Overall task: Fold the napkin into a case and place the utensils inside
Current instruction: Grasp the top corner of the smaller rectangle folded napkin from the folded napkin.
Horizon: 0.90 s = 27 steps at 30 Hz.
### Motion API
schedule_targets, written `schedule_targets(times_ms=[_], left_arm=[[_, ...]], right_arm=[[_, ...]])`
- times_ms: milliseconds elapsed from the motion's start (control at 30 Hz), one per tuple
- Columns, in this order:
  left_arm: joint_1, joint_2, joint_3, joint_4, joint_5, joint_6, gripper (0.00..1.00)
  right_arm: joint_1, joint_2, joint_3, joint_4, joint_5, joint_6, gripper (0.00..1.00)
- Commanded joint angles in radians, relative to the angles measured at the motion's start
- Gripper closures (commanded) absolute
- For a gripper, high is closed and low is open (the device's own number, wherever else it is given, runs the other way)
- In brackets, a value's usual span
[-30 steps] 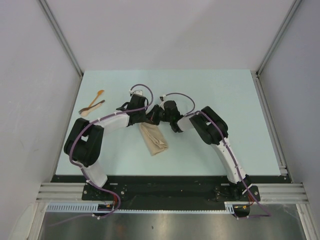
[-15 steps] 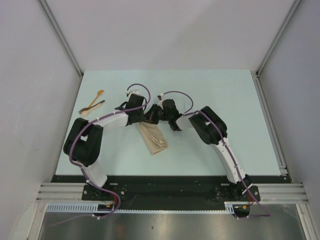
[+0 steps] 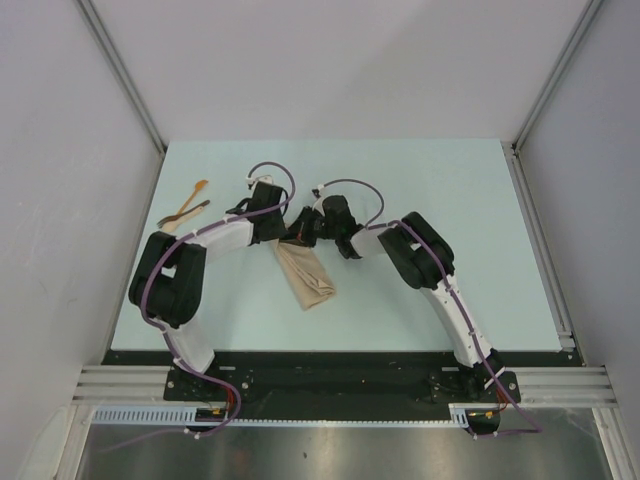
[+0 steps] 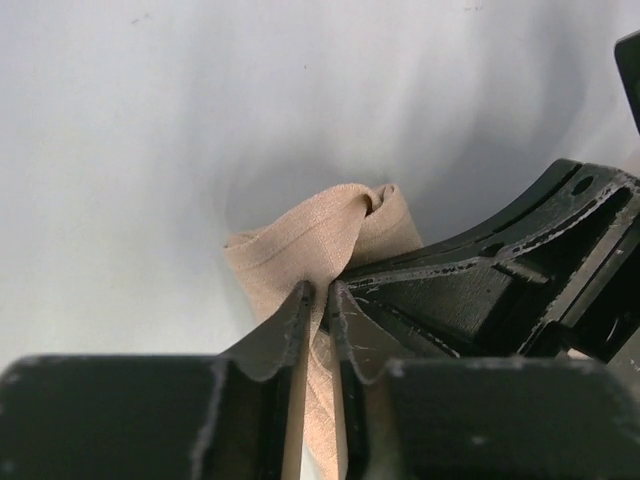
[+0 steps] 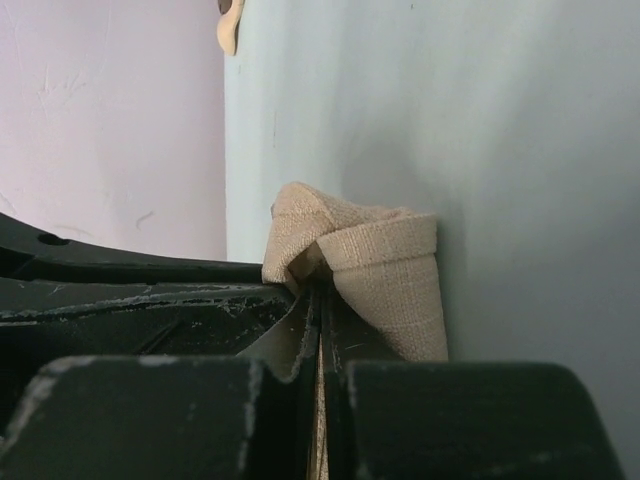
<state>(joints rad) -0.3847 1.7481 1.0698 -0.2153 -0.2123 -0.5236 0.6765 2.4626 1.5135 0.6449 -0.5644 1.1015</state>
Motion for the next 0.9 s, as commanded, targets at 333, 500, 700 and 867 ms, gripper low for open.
schedule_targets(times_ms=[333, 500, 700, 867], left_arm=[[0.004, -0.018, -0.027, 0.03, 0.044, -0.018, 1.0], [0.004, -0.018, -0.045, 0.045, 0.05, -0.027, 1.0], [0.004, -0.018, -0.053, 0.051, 0.048, -0.035, 1.0], [0.01, -0.027, -0.048, 0.05, 0.045, -0.032, 1.0]], right_arm=[[0.001, 0.079, 0.186, -0.042, -0.009, 0.041, 1.0], [-0.008, 0.096, 0.206, 0.004, -0.023, 0.09, 1.0], [-0.006, 0.087, 0.205, 0.03, -0.02, 0.1, 1.0], [0.023, 0.088, 0.226, -0.1, -0.038, -0.026, 1.0]])
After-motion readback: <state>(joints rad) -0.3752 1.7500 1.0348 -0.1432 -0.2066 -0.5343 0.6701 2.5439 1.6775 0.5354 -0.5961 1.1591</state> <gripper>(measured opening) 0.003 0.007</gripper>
